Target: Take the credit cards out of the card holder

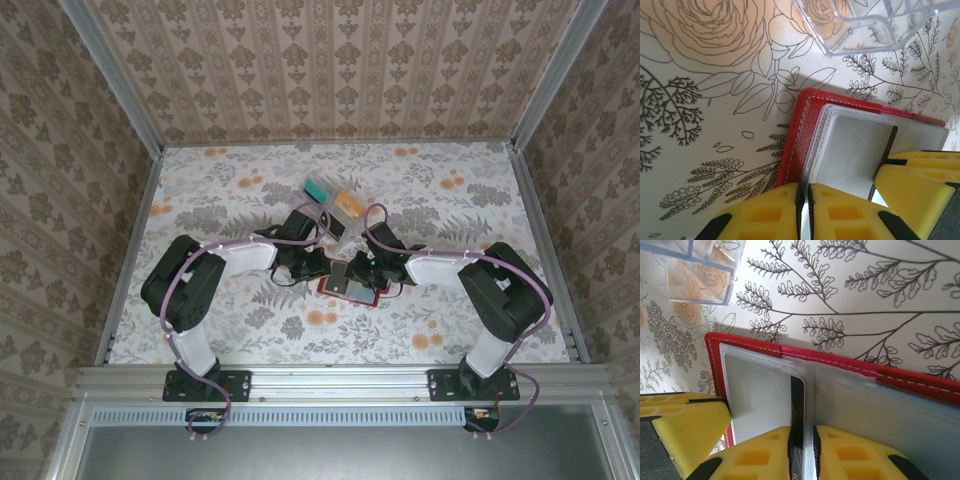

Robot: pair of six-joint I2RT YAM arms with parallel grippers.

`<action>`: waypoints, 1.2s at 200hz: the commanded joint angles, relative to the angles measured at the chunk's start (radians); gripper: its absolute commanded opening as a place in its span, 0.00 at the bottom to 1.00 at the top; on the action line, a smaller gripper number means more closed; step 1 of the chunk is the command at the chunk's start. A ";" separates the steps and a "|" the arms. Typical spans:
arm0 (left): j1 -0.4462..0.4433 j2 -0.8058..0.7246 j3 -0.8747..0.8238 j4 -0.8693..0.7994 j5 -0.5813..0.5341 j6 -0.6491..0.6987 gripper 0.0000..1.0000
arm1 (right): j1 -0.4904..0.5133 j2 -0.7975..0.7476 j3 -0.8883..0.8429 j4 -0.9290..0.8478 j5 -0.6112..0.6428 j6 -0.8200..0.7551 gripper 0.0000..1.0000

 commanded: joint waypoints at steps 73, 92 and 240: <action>-0.004 0.014 -0.033 -0.028 -0.009 -0.003 0.12 | -0.003 0.006 -0.029 0.109 -0.062 0.011 0.14; -0.004 0.013 -0.034 -0.030 -0.010 -0.003 0.12 | -0.003 0.003 -0.034 0.117 -0.061 0.011 0.10; -0.001 -0.031 -0.006 -0.087 -0.026 0.034 0.17 | -0.022 -0.040 -0.063 0.014 0.029 -0.036 0.15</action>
